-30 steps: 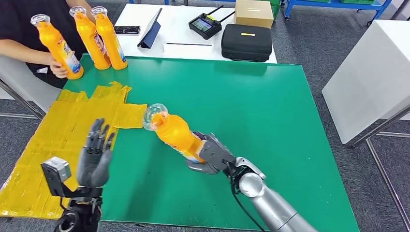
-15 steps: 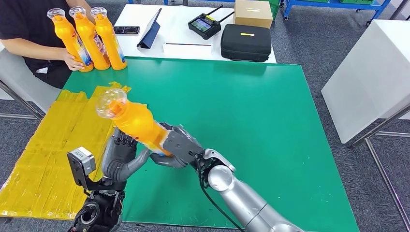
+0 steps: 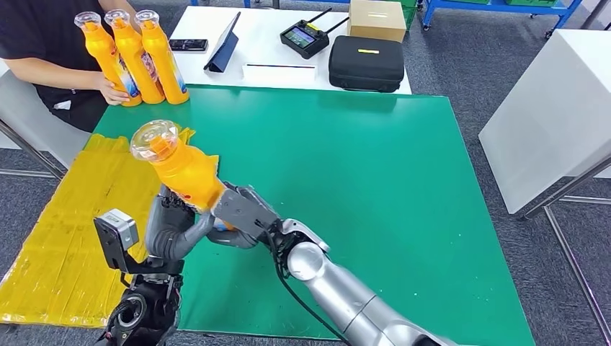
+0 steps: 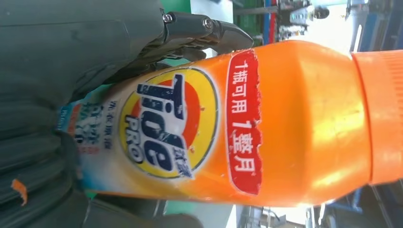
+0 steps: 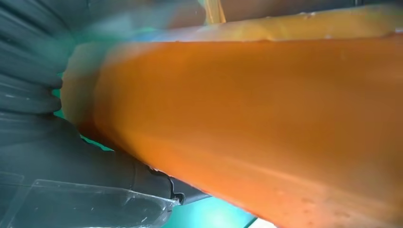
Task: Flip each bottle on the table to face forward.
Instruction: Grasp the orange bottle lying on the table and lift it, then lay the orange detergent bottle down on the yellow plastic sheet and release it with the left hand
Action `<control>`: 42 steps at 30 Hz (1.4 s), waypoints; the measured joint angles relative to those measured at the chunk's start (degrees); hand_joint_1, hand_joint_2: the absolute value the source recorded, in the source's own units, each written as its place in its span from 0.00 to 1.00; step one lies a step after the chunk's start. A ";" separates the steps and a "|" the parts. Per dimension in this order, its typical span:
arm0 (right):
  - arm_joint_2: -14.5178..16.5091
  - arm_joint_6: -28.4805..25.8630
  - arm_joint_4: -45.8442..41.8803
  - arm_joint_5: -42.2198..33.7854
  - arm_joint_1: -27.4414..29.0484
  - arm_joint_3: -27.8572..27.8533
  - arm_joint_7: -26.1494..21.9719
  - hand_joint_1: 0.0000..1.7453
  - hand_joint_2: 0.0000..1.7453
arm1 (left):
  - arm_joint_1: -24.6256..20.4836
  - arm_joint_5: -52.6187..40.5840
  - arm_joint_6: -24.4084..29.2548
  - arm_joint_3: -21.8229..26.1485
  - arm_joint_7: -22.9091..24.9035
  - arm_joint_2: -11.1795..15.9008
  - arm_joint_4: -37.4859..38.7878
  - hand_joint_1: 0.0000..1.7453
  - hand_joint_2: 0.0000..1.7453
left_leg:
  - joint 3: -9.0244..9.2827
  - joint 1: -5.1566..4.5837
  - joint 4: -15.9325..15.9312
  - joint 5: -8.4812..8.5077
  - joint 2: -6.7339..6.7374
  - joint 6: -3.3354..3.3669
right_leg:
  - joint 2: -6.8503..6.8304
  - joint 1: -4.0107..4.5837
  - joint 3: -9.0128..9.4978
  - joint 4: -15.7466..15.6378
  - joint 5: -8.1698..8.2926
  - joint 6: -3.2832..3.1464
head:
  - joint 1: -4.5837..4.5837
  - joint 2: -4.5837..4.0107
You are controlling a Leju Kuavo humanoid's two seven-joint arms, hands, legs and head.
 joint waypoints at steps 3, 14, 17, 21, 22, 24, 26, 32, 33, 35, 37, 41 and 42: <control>0.66 -0.68 1.24 -1.46 -1.08 2.06 0.93 1.00 1.00 | -0.23 -0.35 0.86 0.50 0.26 -0.09 0.14 1.00 1.00 | 0.00 0.00 0.00 0.00 0.01 0.00 | 0.01 0.00 -0.01 0.00 0.00 0.00 | 0.00 0.00; 0.82 -3.61 4.02 -6.00 -4.07 7.46 1.60 1.00 1.00 | -0.22 -1.93 1.32 2.14 0.63 -0.16 0.24 1.00 1.00 | -0.01 0.00 0.00 0.00 0.01 0.00 | 0.01 0.00 -0.03 0.00 0.00 0.00 | 0.00 0.00; 0.84 -4.16 4.71 -6.66 -4.69 8.20 1.63 1.00 1.00 | -0.22 -2.78 1.21 2.49 1.22 -0.43 0.24 1.00 1.00 | 0.00 0.00 0.00 0.00 0.01 0.00 | 0.01 0.00 -0.02 0.00 0.00 0.00 | 0.01 0.00; 1.08 -4.74 5.52 -7.59 -5.43 8.93 2.08 1.00 1.00 | -0.23 -4.28 0.90 3.07 2.12 -0.85 0.23 1.00 1.00 | 0.00 0.00 0.01 0.00 0.01 0.00 | 0.02 0.00 -0.03 0.00 0.01 0.00 | 0.00 0.00; 1.12 -4.84 5.71 -7.81 -5.63 9.10 2.16 1.00 1.00 | -0.23 -4.56 0.82 3.21 2.27 -0.94 0.23 1.00 1.00 | 0.00 0.00 0.01 0.00 0.01 0.00 | 0.02 0.00 -0.03 0.00 0.01 0.00 | 0.00 0.00; 1.18 -4.97 6.09 -8.14 -5.96 9.43 2.25 1.00 1.00 | -0.23 -4.98 0.66 3.44 2.53 -1.04 0.23 1.00 1.00 | 0.00 0.00 0.01 0.00 0.01 0.00 | 0.02 0.00 -0.03 0.00 0.01 0.00 | -0.01 0.00; 1.24 -5.20 6.45 -8.51 -6.24 9.71 2.28 0.69 1.00 | -0.22 -5.56 0.38 3.75 2.80 -1.17 0.24 1.00 1.00 | 0.00 0.00 0.01 0.00 0.02 0.00 | 0.02 0.00 -0.03 0.00 0.01 0.00 | 0.00 0.00; 1.46 -8.47 6.85 -8.46 -6.27 10.44 3.09 0.00 0.00 | 0.08 -8.29 -0.30 4.91 3.79 -1.72 0.05 1.00 1.00 | -0.01 0.00 0.01 0.00 0.01 0.00 | 0.02 0.00 -0.02 0.00 0.00 0.00 | 0.01 0.00; 1.47 -8.67 6.76 -8.01 -5.97 10.32 3.54 0.00 0.00 | 0.36 -8.93 -0.43 5.24 4.01 -1.85 -0.11 1.00 1.00 | -0.01 0.00 0.01 0.00 0.02 0.00 | 0.02 0.00 -0.03 0.00 0.00 0.00 | 0.01 0.00; 1.33 -8.45 6.40 -6.73 -5.14 9.79 4.08 0.00 0.00 | 1.12 -10.10 -0.89 5.95 4.27 -2.05 -0.42 1.00 1.00 | -0.01 -0.01 0.01 0.00 0.02 0.00 | 0.02 -0.01 -0.05 0.00 0.00 0.00 | 0.00 0.00; 1.03 -7.92 6.00 -4.81 -4.23 8.77 3.46 0.00 0.00 | 1.84 -11.59 -1.23 6.72 4.28 -2.31 -0.56 1.00 1.00 | -0.02 -0.01 0.01 0.00 0.00 0.00 | 0.01 -0.01 -0.05 0.00 0.00 0.00 | 0.01 0.00; 0.54 -6.97 4.92 -0.49 -2.55 5.88 1.89 0.00 0.00 | 2.49 -15.14 -0.59 8.64 4.21 -2.97 -0.53 1.00 1.00 | -0.02 -0.01 0.01 0.00 0.00 0.00 | 0.02 0.00 -0.05 0.00 0.00 0.00 | 0.01 0.00; 0.45 -6.84 4.66 0.13 -2.21 5.25 1.77 0.00 0.00 | 2.52 -15.82 -0.25 9.20 4.18 -3.07 -0.44 1.00 1.00 | -0.02 0.00 0.01 0.00 0.00 0.00 | 0.02 0.00 -0.05 0.00 0.00 0.00 | 0.01 0.00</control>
